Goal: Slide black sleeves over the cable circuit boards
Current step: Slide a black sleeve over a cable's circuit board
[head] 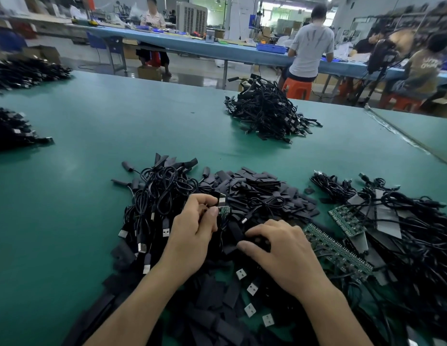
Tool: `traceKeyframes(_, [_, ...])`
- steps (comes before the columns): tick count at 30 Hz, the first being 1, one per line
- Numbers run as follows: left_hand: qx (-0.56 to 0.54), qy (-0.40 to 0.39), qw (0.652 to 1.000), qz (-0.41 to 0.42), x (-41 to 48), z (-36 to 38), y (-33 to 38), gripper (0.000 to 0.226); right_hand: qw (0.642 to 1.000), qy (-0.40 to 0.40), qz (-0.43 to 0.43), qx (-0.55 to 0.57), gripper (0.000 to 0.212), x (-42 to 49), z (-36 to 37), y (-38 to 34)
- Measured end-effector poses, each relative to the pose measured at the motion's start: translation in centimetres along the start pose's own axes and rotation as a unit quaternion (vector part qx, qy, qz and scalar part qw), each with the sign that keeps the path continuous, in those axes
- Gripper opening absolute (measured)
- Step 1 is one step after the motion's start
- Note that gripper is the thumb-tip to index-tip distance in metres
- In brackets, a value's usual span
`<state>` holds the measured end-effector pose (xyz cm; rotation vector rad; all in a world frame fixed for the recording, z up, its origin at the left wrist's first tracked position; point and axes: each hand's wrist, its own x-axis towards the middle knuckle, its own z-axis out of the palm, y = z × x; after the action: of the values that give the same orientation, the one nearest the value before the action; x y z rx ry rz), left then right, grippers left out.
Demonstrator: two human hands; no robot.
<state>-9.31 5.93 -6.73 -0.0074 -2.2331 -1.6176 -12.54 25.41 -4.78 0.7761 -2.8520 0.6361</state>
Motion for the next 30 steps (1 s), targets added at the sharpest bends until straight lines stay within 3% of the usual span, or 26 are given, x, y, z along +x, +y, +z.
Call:
traceKeyframes(5, [-0.044,0.016,0.999,-0.022,-0.2,-0.1,0.3,0.011,0.998,-0.046,0.039,0.006,0.054,0.0,0.0,0.2])
traceKeyframes(11, [-0.060,0.011,0.998,-0.024,-0.1,-0.1,0.1,0.013,0.997,-0.066,0.021,0.025,0.015,0.0,-0.2,-0.1])
traceKeyframes(14, [-0.059,0.007,0.998,-0.022,-0.2,-0.1,0.0,0.014,0.998,-0.055,0.024,0.035,0.012,-0.1,0.0,-0.1])
traceKeyframes(19, [-0.056,-0.009,0.998,-0.017,-0.4,-0.1,0.2,0.017,0.993,0.004,0.020,0.120,0.011,-0.1,0.4,0.0])
traceKeyframes(22, [-0.037,-0.029,0.999,-0.007,-0.5,-0.2,0.4,0.024,0.986,0.078,0.000,0.145,0.007,0.0,0.4,0.0])
traceKeyframes(26, [-0.011,-0.049,0.999,0.006,-0.8,-0.5,0.4,0.036,0.961,0.182,-0.045,0.201,0.018,0.2,0.1,-0.3])
traceKeyframes(30, [-0.007,-0.055,0.998,-0.007,-0.8,-0.3,0.5,0.044,0.941,0.164,-0.044,0.292,0.031,0.3,0.0,-0.7])
